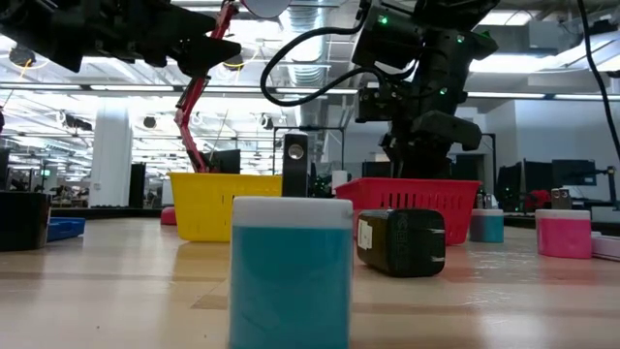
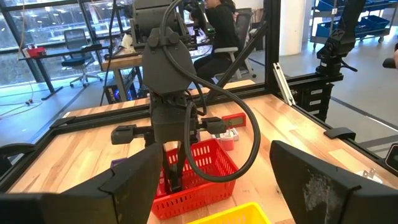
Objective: Pick & Place Office items
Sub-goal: Put the black digital timer into the red bin
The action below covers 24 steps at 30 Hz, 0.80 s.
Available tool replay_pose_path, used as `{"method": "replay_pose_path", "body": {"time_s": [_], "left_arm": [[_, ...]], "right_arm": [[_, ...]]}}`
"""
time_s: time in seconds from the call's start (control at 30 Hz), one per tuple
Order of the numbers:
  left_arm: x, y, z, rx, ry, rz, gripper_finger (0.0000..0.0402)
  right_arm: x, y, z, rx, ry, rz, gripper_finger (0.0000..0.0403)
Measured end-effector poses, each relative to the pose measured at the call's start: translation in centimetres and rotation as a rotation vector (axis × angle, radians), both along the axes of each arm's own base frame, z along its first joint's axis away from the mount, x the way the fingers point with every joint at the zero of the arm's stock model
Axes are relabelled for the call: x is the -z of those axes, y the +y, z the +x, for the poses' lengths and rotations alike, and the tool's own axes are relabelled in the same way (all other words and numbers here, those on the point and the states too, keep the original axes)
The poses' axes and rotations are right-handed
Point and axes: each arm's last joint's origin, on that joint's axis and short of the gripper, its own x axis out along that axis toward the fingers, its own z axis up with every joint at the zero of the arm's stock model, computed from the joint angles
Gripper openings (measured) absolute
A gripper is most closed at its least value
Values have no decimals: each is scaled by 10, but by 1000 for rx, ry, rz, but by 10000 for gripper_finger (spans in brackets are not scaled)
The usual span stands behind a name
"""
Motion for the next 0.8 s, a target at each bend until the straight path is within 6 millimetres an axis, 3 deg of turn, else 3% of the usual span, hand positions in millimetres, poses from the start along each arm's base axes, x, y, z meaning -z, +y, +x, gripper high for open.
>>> {"method": "replay_pose_path", "body": {"time_s": [0.47,0.8], "left_arm": [[0,0,0,0,0,0,292],[0,0,0,0,0,0,292]], "right_arm": [[0,0,0,0,0,1,69],[0,0,0,21,-3,8,130]]}}
